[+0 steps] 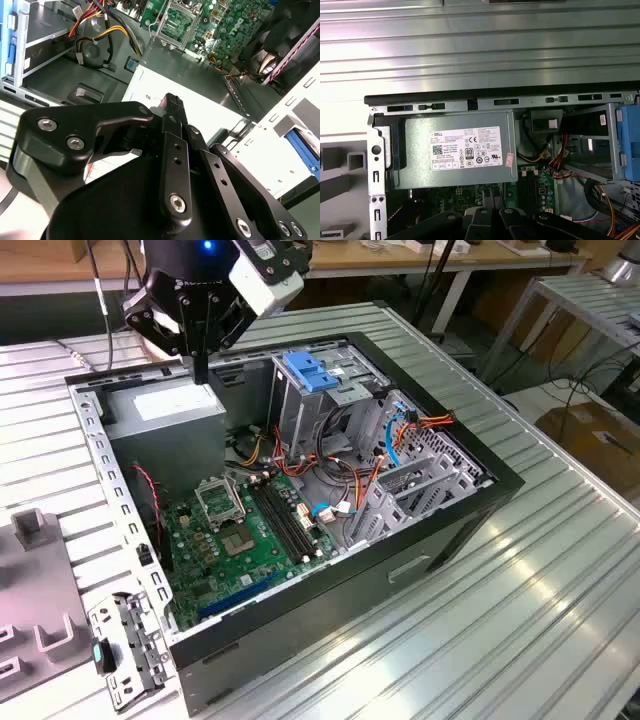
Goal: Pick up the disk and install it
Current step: 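Reach for the disk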
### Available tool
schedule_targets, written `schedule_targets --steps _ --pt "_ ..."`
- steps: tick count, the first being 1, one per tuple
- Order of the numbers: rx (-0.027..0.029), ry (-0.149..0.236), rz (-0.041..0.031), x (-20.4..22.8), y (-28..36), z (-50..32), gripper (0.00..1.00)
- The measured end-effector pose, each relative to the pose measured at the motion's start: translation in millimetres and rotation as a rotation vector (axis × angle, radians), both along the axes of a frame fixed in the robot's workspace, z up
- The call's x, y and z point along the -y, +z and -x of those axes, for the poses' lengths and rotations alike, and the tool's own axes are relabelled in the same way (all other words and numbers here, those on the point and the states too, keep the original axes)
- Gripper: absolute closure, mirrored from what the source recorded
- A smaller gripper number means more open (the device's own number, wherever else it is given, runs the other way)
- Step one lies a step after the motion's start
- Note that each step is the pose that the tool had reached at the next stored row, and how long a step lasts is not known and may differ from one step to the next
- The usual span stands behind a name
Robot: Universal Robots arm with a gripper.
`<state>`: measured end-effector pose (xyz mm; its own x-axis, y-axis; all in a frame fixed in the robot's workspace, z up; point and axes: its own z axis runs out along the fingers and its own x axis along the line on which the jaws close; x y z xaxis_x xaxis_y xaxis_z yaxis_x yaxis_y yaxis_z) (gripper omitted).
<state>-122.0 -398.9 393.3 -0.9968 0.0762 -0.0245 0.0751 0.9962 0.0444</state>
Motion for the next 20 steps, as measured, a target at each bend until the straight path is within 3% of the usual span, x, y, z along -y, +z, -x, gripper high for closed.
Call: schedule_targets --steps 20 --pt "-0.0005 0.000 0.0000 0.0 -0.1 6.5 0.89"
